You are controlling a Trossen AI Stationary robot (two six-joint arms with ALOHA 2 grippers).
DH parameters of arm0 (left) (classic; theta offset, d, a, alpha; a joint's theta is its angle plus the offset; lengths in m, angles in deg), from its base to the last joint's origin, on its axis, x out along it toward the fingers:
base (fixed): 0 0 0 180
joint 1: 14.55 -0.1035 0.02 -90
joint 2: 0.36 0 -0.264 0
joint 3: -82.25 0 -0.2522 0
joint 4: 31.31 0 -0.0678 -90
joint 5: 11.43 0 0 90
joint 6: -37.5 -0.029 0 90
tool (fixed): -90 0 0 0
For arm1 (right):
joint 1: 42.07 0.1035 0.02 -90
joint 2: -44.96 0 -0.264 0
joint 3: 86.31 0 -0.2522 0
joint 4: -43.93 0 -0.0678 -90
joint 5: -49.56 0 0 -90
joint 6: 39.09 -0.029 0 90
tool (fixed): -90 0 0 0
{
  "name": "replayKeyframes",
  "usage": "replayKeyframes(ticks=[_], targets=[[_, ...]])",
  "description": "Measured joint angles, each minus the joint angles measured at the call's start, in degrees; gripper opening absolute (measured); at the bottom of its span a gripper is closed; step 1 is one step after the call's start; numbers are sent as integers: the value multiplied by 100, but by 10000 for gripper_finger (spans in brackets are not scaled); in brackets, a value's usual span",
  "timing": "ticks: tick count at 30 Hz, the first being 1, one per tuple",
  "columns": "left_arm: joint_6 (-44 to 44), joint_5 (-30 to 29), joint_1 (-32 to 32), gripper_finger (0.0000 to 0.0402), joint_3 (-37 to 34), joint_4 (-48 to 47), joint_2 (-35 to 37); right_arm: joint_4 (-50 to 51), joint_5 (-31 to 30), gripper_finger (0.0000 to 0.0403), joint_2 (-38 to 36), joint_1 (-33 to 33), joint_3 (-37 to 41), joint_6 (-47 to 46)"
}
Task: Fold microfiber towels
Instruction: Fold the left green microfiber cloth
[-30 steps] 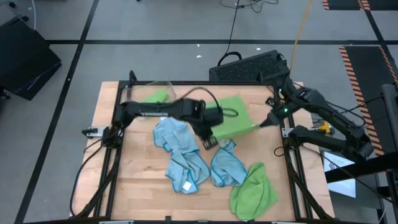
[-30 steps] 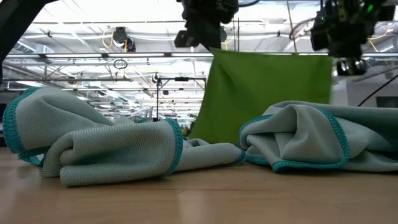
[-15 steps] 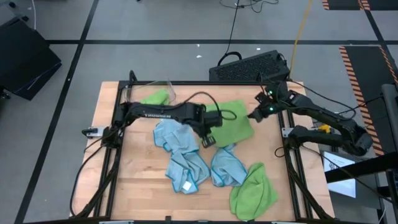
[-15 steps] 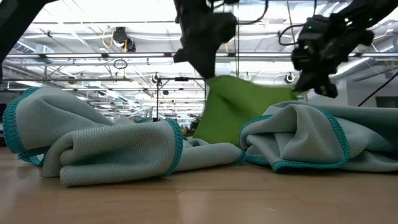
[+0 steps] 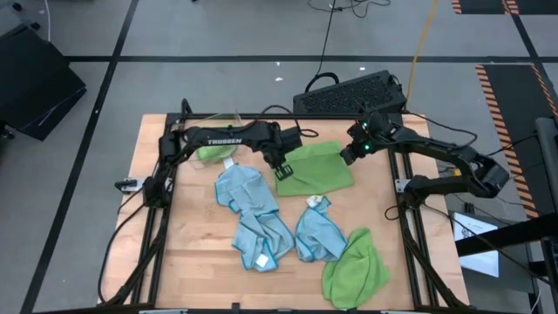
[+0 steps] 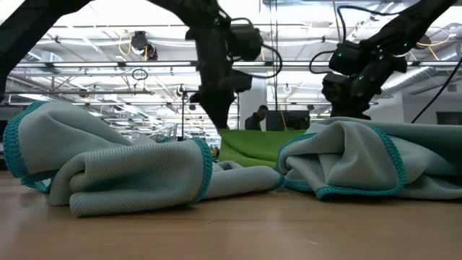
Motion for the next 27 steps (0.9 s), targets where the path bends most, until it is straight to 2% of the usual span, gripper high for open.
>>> replayKeyframes(ticks=[6,12,17,22,27], targets=[[-19,-66,-248,4,-139,463,0,-450,-141,0,391,-267,0,-57],[-148,-241,-458,13,-141,971,0,-739,-316,0,563,-464,0,-47],[-126,-388,-523,12,-141,999,0,-1013,-318,41,588,-525,0,-77],[-99,-432,-514,64,-141,1004,0,-1007,-311,110,588,-551,0,-338],[575,-572,-497,137,-137,730,0,-731,-135,154,334,-543,-2,-458]])
